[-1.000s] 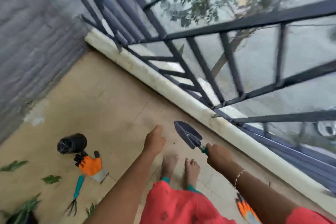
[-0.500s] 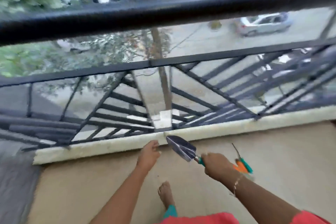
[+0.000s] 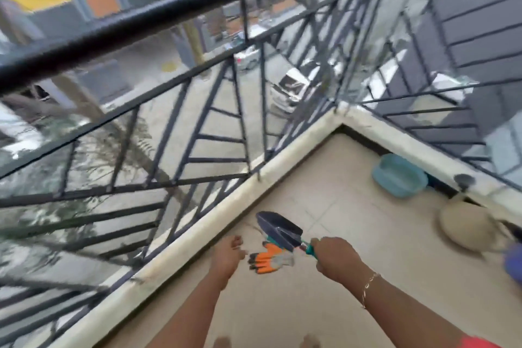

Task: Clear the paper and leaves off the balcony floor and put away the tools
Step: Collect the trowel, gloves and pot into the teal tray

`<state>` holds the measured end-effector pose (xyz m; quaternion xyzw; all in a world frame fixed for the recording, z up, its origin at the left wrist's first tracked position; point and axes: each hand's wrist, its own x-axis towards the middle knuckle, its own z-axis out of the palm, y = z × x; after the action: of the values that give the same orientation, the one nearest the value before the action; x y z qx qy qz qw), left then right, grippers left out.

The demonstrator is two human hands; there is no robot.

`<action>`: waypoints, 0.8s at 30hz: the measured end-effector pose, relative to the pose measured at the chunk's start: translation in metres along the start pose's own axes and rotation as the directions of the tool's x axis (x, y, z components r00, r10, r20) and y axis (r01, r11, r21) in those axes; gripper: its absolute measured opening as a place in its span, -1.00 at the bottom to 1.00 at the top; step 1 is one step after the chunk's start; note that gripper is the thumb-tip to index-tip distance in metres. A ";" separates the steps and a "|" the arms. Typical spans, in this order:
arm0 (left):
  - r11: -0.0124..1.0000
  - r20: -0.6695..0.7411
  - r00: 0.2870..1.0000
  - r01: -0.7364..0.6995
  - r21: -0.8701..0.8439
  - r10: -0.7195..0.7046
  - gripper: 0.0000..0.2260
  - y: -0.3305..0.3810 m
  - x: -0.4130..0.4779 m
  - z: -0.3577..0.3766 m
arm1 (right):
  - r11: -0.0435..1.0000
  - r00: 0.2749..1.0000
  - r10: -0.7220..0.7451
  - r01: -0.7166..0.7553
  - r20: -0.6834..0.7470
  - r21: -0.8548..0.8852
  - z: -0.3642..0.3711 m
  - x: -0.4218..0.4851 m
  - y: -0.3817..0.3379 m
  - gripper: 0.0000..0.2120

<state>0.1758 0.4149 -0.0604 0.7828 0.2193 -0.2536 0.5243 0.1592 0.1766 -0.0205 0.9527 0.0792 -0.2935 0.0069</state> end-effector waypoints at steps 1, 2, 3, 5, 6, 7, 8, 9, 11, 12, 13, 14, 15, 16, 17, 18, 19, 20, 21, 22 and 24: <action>1.000 0.026 0.999 -0.026 0.017 0.025 -0.66 0.014 0.003 0.020 | 0.999 0.999 0.036 -0.036 0.004 0.014 0.001 -0.008 0.021 -0.69; 0.998 0.049 0.998 -0.050 0.026 0.048 -0.67 0.027 0.005 0.040 | 0.997 0.998 0.070 -0.070 0.004 0.026 0.002 -0.014 0.040 -0.69; 0.997 0.073 0.995 -0.071 0.034 0.068 -0.67 0.040 0.008 0.057 | 0.994 0.995 0.102 -0.103 0.006 0.040 0.003 -0.021 0.058 -0.69; 0.993 0.126 0.987 -0.106 0.047 0.099 -0.65 0.066 0.012 0.088 | 0.983 0.986 0.166 -0.167 0.017 0.076 0.006 -0.029 0.086 -0.69; 0.991 0.157 0.981 -0.122 0.056 0.112 -0.63 0.080 0.016 0.101 | 0.976 0.980 0.196 -0.197 0.020 0.097 0.007 -0.032 0.099 -0.69; 0.988 0.186 0.975 -0.139 0.062 0.125 -0.63 0.092 0.022 0.114 | 0.968 0.975 0.222 -0.224 0.024 0.117 0.009 -0.034 0.111 -0.69; 0.985 0.214 0.968 -0.155 0.081 0.135 -0.63 0.103 0.030 0.126 | 0.960 0.970 0.244 -0.245 0.027 0.134 0.010 -0.034 0.123 -0.69; 0.979 0.236 0.960 -0.176 0.104 0.148 -0.64 0.114 0.040 0.138 | 0.953 0.964 0.263 -0.264 0.032 0.146 0.010 -0.033 0.135 -0.69; 0.969 0.269 0.949 -0.205 0.136 0.163 -0.65 0.134 0.061 0.162 | 0.941 0.953 0.300 -0.302 0.037 0.152 0.008 -0.030 0.163 -0.69; 0.966 0.287 0.945 -0.206 0.153 0.156 -0.64 0.144 0.070 0.174 | 0.935 0.947 0.318 -0.321 0.042 0.152 0.005 -0.026 0.177 -0.69; 0.967 0.306 0.940 -0.202 0.157 0.147 -0.62 0.156 0.080 0.186 | 0.927 0.940 0.337 -0.340 0.049 0.156 0.001 -0.021 0.193 -0.70; 0.966 0.323 0.937 -0.197 0.166 0.136 -0.62 0.168 0.090 0.198 | 0.919 0.933 0.356 -0.359 0.054 0.162 -0.002 -0.014 0.209 -0.70; 0.966 0.340 0.931 -0.198 0.169 0.131 -0.63 0.182 0.101 0.210 | 0.911 0.927 0.371 -0.376 0.058 0.168 -0.008 -0.006 0.225 -0.70; 0.963 0.357 0.926 -0.200 0.180 0.126 -0.63 0.196 0.113 0.221 | 0.906 0.922 0.383 -0.388 0.063 0.169 -0.016 0.004 0.242 -0.70; 0.959 0.365 0.922 -0.208 0.190 0.128 -0.64 0.212 0.125 0.233 | 0.901 0.917 0.393 -0.399 0.070 0.169 -0.024 0.013 0.258 -0.70; 0.954 0.371 0.920 -0.215 0.208 0.127 -0.65 0.228 0.137 0.244 | 0.899 0.914 0.399 -0.406 0.074 0.167 -0.032 0.023 0.275 -0.69; 0.949 0.377 0.918 -0.219 0.229 0.121 -0.65 0.244 0.148 0.255 | 0.899 0.913 0.400 -0.408 0.079 0.162 -0.040 0.033 0.292 -0.69; 0.944 0.392 0.914 -0.218 0.248 0.108 -0.65 0.261 0.157 0.264 | 0.899 0.912 0.400 -0.409 0.088 0.157 -0.048 0.042 0.307 -0.69; 0.938 0.410 0.906 -0.225 0.265 0.102 -0.65 0.277 0.165 0.273 | 0.896 0.910 0.405 -0.415 0.093 0.157 -0.055 0.051 0.322 -0.69; 0.928 0.430 0.897 -0.240 0.284 0.101 -0.64 0.292 0.175 0.282 | 0.891 0.906 0.414 -0.424 0.092 0.162 -0.062 0.061 0.336 -0.69; 0.892 0.476 0.873 -0.296 0.342 0.107 -0.63 0.325 0.196 0.299 | 0.878 0.896 0.433 -0.443 0.094 0.182 -0.075 0.080 0.362 -0.69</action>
<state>0.4755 0.0358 -0.0484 0.8137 -0.0482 -0.4081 0.4112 0.3223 -0.1648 -0.0156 0.9339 -0.1683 -0.3148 -0.0203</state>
